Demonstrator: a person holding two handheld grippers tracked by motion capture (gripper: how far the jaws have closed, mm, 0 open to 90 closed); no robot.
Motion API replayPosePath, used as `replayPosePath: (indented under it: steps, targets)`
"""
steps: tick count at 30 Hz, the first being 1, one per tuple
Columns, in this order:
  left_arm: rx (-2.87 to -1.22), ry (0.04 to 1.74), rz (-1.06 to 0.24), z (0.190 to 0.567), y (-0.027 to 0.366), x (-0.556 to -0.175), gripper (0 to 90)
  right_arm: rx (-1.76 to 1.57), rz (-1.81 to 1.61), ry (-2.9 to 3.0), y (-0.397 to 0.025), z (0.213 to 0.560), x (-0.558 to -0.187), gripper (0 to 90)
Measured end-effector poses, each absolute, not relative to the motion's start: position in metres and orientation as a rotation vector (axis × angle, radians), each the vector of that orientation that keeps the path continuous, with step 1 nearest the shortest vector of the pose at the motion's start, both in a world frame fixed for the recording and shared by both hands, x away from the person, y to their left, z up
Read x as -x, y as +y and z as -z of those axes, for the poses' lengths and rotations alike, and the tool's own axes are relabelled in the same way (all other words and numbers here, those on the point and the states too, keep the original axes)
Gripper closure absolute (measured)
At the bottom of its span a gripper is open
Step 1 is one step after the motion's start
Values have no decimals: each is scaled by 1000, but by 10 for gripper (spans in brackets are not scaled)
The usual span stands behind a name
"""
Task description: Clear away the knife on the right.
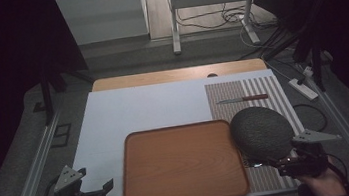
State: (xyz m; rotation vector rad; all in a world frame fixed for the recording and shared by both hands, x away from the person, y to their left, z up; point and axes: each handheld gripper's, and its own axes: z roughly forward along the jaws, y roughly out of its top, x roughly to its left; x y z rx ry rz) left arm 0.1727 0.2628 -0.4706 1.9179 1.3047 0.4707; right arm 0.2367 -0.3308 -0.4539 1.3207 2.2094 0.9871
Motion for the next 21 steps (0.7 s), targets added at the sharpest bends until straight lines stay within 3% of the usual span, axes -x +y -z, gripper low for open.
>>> replayPosePath:
  steps: [21]
  targets:
    - [-1936, 1321, -424, 472, 263, -177, 22, -1310, -968, 2277, -328, 456, -239, 3]
